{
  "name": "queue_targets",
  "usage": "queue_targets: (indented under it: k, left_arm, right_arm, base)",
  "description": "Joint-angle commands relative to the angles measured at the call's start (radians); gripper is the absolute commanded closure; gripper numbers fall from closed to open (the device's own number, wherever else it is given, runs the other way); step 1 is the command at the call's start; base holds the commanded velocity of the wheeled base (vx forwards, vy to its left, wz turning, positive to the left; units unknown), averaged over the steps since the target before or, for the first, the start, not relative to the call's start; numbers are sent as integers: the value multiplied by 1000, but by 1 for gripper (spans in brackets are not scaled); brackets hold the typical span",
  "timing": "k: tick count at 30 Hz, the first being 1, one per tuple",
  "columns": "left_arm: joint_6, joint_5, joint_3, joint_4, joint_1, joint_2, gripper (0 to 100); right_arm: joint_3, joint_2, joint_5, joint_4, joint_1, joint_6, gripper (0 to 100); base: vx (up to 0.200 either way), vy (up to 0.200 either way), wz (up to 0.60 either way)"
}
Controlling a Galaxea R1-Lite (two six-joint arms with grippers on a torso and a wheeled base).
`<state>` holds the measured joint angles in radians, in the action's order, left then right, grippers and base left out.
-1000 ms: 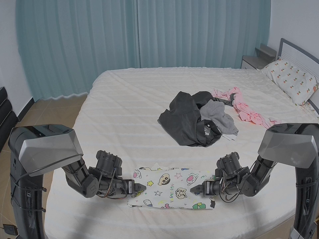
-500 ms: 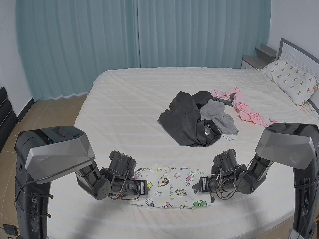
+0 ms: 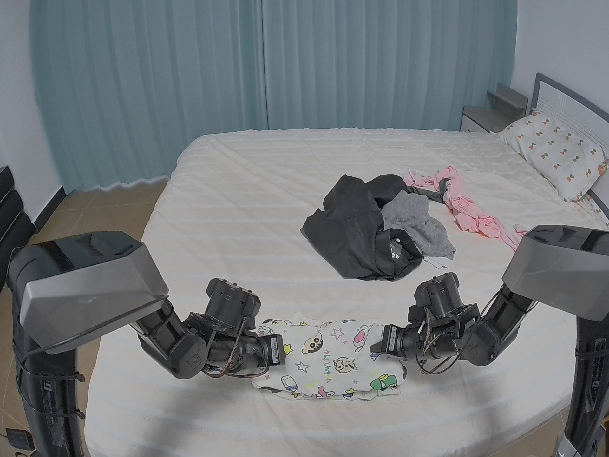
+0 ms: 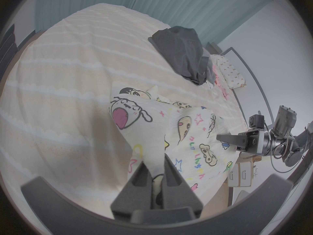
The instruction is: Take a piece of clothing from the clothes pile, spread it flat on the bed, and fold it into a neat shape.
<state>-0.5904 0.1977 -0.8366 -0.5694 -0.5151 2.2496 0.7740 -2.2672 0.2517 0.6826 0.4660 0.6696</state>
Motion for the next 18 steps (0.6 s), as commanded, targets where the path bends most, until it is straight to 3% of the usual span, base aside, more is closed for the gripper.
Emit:
queue_targets:
  k: [1,9,10,18]
  left_arm:
    - [-2,-1,1,-1,-5,-36,100]
    - [0,-3,2,-1,9,-30,100]
    - [0,-4,2,-1,12,-30,100]
    - [3,-7,4,-1,21,-19,100]
  right_arm:
    - [-21,28,-6,0,11,-8,100]
    - [-6,-69,-81,6,10,-100,100]
    - [-7,-69,-88,6,10,-107,0]
    - [-18,-64,-221,2,-17,-243,0]
  base:
    - [0,0,0]
    - [0,0,0]
    - [0,0,0]
    - [0,0,0]
